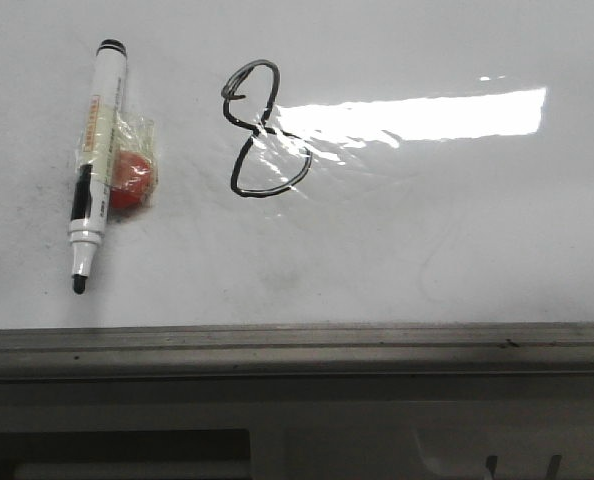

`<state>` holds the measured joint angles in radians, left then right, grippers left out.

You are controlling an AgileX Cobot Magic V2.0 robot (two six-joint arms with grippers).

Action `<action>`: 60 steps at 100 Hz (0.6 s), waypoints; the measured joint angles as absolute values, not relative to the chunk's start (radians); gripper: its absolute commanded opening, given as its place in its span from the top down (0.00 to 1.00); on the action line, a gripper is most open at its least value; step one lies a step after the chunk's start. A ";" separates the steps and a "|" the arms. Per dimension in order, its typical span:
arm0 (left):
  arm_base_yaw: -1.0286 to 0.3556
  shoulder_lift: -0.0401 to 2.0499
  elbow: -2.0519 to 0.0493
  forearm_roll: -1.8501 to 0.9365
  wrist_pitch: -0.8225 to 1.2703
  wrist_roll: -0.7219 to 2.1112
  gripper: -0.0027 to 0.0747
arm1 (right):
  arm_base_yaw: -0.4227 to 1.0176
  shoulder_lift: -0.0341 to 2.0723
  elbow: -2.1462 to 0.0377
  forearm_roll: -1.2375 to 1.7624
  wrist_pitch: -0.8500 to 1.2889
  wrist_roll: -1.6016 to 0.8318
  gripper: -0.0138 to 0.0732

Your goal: Write number 8 on whiteboard

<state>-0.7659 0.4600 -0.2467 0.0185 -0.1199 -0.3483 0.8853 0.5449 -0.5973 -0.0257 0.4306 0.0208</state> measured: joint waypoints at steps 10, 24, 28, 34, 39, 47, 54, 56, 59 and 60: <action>-0.766 0.381 -0.208 0.034 -0.063 -0.348 0.99 | 0.885 0.402 -0.514 -0.028 0.426 0.021 0.91; -0.766 0.297 -0.184 0.039 0.000 -0.348 0.99 | 0.885 0.235 -0.433 -0.028 0.426 0.021 0.91; -0.766 0.286 -0.184 0.039 0.000 -0.348 0.99 | 0.885 0.198 -0.420 -0.028 0.428 0.021 0.91; -0.766 0.279 -0.184 0.039 0.000 -0.348 0.99 | 0.885 0.158 -0.406 -0.028 0.431 0.021 0.91; -0.766 0.277 -0.184 0.039 0.000 -0.348 0.99 | 0.885 0.134 -0.401 -0.028 0.435 0.021 0.91; -0.766 0.277 -0.184 0.039 0.000 -0.348 0.99 | 0.885 0.115 -0.397 -0.028 0.440 0.021 0.91; -0.766 0.277 -0.184 0.039 0.000 -0.348 0.99 | 0.885 0.115 -0.397 -0.028 0.444 0.021 0.91; -0.766 0.277 -0.184 0.039 0.000 -0.348 0.99 | 0.885 0.115 -0.397 -0.028 0.444 0.021 0.91; -0.766 0.277 -0.184 0.039 0.000 -0.348 0.99 | 0.885 0.115 -0.397 -0.028 0.444 0.021 0.91; -0.766 0.277 -0.184 0.039 0.000 -0.348 0.99 | 0.885 0.115 -0.395 -0.028 0.444 0.021 0.91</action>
<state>-0.7659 0.2766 -0.1841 0.0395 0.0000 -0.3483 0.8853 0.1145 -0.3950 -0.0280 0.4438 0.0208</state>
